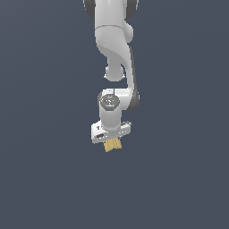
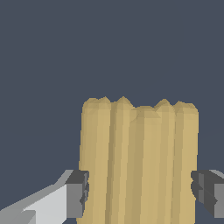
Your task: Pick up the object and move it to a goal position.
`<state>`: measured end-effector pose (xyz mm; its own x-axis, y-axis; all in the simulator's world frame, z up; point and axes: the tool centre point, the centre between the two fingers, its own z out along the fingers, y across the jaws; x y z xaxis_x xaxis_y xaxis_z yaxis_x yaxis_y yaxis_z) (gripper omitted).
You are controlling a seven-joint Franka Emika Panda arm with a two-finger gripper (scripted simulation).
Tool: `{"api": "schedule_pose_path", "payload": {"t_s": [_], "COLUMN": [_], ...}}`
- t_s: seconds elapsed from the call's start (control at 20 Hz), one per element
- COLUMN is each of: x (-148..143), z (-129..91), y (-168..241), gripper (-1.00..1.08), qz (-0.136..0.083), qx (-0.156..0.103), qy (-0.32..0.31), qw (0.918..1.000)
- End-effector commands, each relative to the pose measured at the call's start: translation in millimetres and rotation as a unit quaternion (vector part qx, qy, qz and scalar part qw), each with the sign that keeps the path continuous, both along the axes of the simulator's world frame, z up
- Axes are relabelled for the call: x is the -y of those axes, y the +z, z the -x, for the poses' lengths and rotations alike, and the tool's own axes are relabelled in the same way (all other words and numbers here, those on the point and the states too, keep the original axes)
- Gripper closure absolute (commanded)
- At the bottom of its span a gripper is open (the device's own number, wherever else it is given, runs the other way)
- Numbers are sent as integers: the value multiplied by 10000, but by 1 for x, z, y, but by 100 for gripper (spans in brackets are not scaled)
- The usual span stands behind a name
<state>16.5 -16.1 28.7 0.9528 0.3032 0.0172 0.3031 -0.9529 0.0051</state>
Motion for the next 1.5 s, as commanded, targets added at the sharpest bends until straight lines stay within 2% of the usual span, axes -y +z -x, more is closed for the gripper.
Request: {"api": "schedule_pose_path", "payload": {"t_s": [0.0,0.3,0.6,1.45], "x": [0,-9,-29,-134], "z": [2,11,30,128], "y": [-3,2,14,75], "gripper": [108,108,108,108], "qz": [0,0,1,10], "qx": [-25,-28,-35,-78], "qy": [-2,-2,-1,0], "qw": [10000,10000,10000,10000]}}
